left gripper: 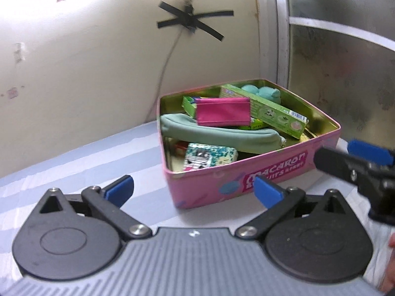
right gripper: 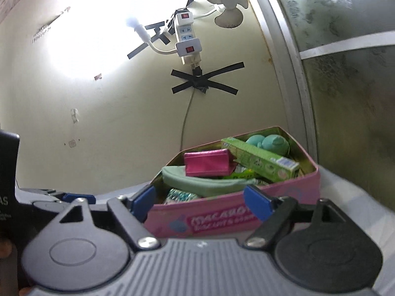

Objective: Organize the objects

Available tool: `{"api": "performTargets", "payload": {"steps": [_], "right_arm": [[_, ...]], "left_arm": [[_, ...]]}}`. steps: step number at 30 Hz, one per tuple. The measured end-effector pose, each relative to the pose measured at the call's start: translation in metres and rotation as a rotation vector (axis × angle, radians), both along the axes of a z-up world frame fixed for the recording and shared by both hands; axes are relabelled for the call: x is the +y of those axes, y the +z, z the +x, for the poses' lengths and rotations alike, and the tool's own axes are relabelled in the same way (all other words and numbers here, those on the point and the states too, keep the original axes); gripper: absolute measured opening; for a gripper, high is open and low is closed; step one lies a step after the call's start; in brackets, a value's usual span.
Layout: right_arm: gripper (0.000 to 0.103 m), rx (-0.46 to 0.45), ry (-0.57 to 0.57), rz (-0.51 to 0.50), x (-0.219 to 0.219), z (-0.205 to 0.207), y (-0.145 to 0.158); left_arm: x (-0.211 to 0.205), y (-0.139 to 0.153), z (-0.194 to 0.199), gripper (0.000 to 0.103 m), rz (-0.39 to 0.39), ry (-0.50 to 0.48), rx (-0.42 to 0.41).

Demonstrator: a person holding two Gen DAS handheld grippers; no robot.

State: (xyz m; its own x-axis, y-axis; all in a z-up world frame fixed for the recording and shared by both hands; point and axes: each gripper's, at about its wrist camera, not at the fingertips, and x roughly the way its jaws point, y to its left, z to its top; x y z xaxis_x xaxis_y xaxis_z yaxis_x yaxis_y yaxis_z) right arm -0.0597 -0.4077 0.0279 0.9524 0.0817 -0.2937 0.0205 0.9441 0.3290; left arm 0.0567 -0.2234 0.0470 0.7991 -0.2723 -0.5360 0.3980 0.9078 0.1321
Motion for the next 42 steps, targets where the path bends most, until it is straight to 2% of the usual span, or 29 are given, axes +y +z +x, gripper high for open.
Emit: {"api": "performTargets", "payload": {"steps": [5, 19, 30, 42], "right_arm": [[0.092, 0.011, 0.016, 0.015, 0.019, -0.021, -0.006], [0.095, 0.009, -0.013, -0.008, 0.043, -0.053, 0.002], [0.097, 0.013, -0.033, -0.013, 0.046, -0.058, 0.002], [0.098, 0.018, -0.05, 0.002, 0.041, -0.058, -0.002]], "left_arm": [[0.016, 0.001, -0.02, 0.103, 0.02, 0.038, -0.044], [0.049, -0.001, -0.061, 0.103, 0.025, 0.131, -0.114], [0.063, -0.008, -0.061, 0.103, 0.036, 0.16, -0.063], [0.061, -0.014, -0.064, 0.103, 0.044, 0.126, -0.032]]}}
